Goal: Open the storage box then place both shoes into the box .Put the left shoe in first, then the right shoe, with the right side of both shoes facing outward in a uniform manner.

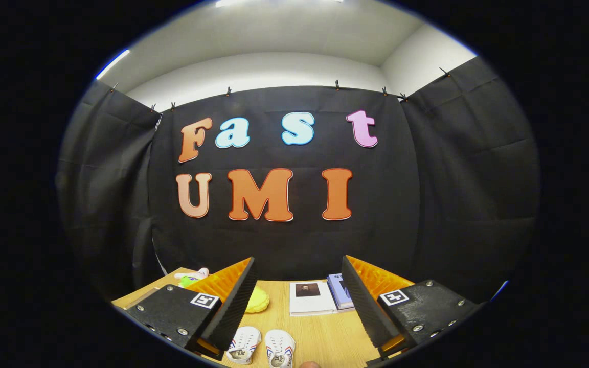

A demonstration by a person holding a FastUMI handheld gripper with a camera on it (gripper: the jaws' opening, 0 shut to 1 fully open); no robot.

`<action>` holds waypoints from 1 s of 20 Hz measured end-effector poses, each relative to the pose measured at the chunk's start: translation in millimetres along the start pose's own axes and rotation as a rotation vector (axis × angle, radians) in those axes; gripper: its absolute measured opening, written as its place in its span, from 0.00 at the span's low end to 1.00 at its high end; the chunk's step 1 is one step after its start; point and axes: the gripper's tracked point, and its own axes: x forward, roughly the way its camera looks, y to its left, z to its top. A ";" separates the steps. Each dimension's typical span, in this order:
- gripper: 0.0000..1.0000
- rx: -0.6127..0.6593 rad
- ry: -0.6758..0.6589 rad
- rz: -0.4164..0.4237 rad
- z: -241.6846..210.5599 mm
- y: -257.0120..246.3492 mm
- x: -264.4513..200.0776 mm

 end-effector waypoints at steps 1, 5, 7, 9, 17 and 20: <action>0.98 -0.007 -0.003 -0.010 -4.1 -1.8 2.0; 0.98 -0.041 0.027 -0.031 -20.8 -7.0 10.4; 0.98 -0.030 0.038 -0.018 -24.2 -3.2 12.8; 0.98 -0.011 0.043 -0.007 -28.1 -1.8 14.8; 0.98 0.281 0.207 0.214 -101.1 43.4 24.4; 0.98 0.428 0.293 0.300 -147.3 61.0 28.9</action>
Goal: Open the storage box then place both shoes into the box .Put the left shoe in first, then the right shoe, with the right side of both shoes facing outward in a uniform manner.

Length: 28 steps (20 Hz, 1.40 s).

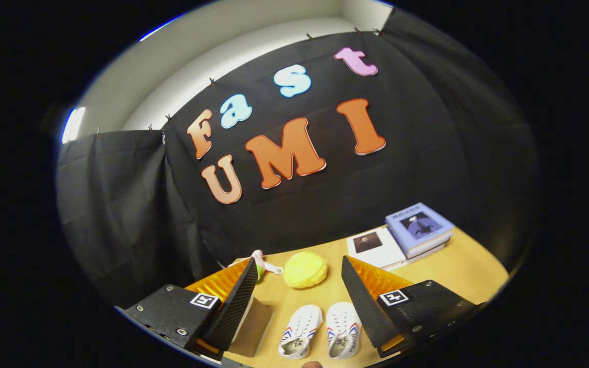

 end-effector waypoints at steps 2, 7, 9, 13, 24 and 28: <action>0.98 0.081 0.054 0.057 -30.8 1.4 11.8; 0.98 0.284 0.176 0.199 -98.3 16.3 38.3; 0.98 0.328 0.217 0.241 -121.3 24.8 47.4; 0.98 0.396 0.309 0.330 -163.2 50.2 62.0; 0.98 0.454 0.476 0.458 -234.7 113.7 81.2; 0.98 0.515 0.502 0.524 -236.2 128.6 82.0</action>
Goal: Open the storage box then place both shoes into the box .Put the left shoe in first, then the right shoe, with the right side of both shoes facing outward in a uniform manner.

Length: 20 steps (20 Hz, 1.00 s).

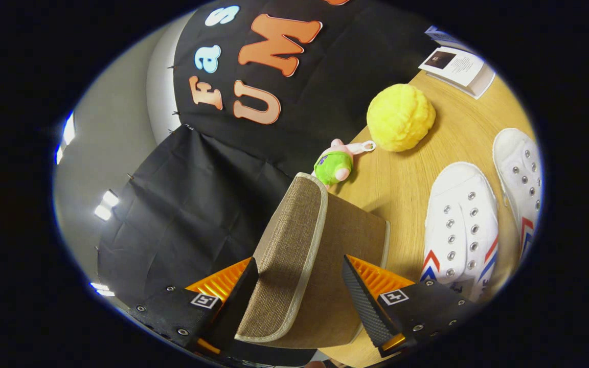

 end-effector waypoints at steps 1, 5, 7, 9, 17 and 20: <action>0.98 0.011 -0.001 0.015 0.4 2.7 1.7; 0.98 0.034 0.027 0.068 -5.3 14.7 8.1; 0.98 0.033 0.058 0.078 -13.8 17.5 12.5; 0.98 0.060 0.077 0.084 -17.6 18.7 15.3; 0.95 0.111 0.032 0.196 -3.8 46.0 1.4; 0.81 0.109 0.002 0.279 0.7 65.1 -8.0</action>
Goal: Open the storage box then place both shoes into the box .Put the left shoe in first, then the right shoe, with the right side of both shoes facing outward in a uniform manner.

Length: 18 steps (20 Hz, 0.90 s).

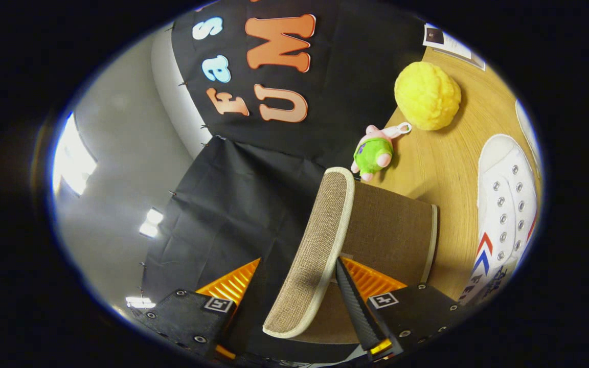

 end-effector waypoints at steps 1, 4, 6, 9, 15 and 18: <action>0.72 -0.005 -0.007 0.037 1.5 11.3 0.8; 0.43 -0.054 -0.002 0.016 -6.3 16.9 6.2; 0.22 -0.059 -0.003 -0.073 -7.4 3.0 14.0; 0.08 -0.035 -0.032 -0.076 0.2 16.4 20.5; 0.03 -0.139 -0.043 -0.103 4.2 56.8 35.6; 0.03 -0.188 -0.022 -0.123 -0.3 76.9 47.0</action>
